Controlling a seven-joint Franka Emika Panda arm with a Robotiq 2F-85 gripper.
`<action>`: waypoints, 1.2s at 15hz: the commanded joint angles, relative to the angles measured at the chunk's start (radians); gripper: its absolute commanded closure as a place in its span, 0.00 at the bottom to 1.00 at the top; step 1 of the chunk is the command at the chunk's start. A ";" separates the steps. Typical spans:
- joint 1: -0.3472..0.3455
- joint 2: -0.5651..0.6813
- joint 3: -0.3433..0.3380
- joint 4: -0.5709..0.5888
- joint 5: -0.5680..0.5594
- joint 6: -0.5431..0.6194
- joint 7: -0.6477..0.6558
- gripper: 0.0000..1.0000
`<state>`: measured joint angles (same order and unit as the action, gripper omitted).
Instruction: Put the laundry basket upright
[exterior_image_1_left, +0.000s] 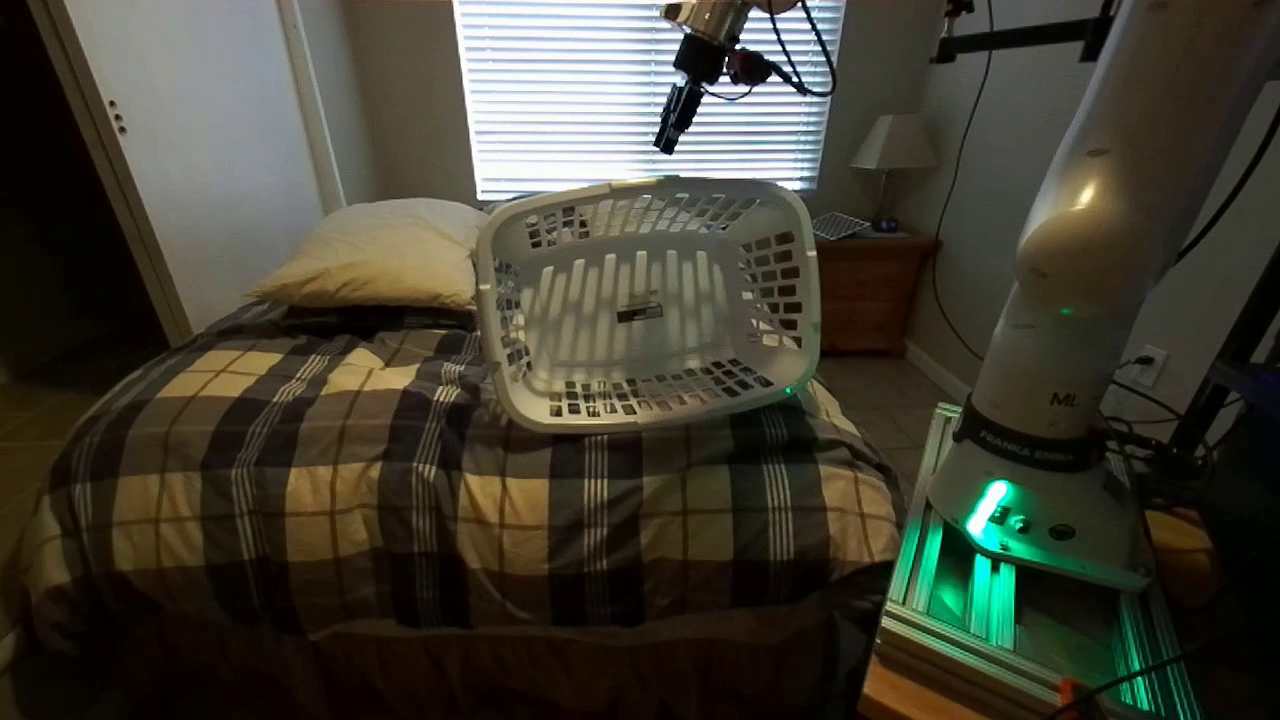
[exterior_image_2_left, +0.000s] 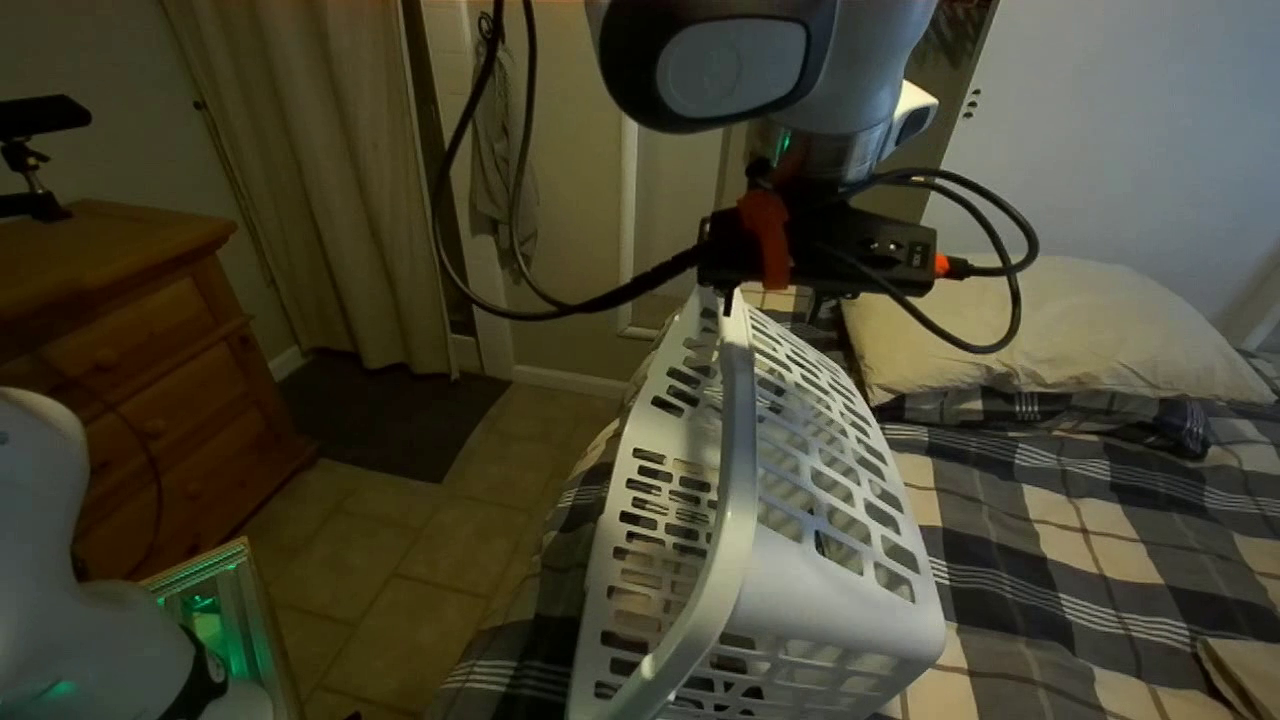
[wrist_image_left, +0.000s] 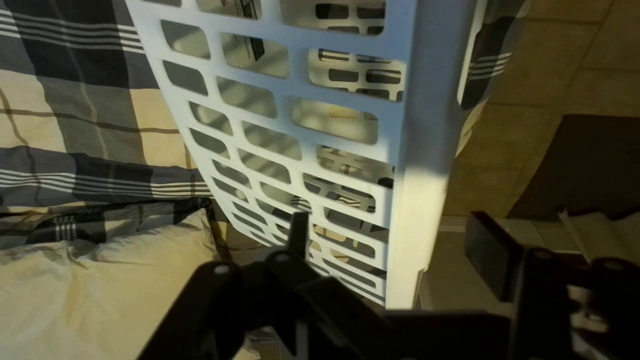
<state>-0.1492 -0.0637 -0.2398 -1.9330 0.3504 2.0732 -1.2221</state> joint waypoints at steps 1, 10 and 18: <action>0.002 0.029 0.032 -0.006 -0.066 0.007 0.034 0.00; -0.003 0.087 0.065 -0.038 -0.251 0.169 0.039 0.30; -0.024 0.105 0.058 -0.040 -0.337 0.451 -0.008 0.00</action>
<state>-0.1535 0.0350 -0.1813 -1.9614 0.0363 2.4325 -1.1973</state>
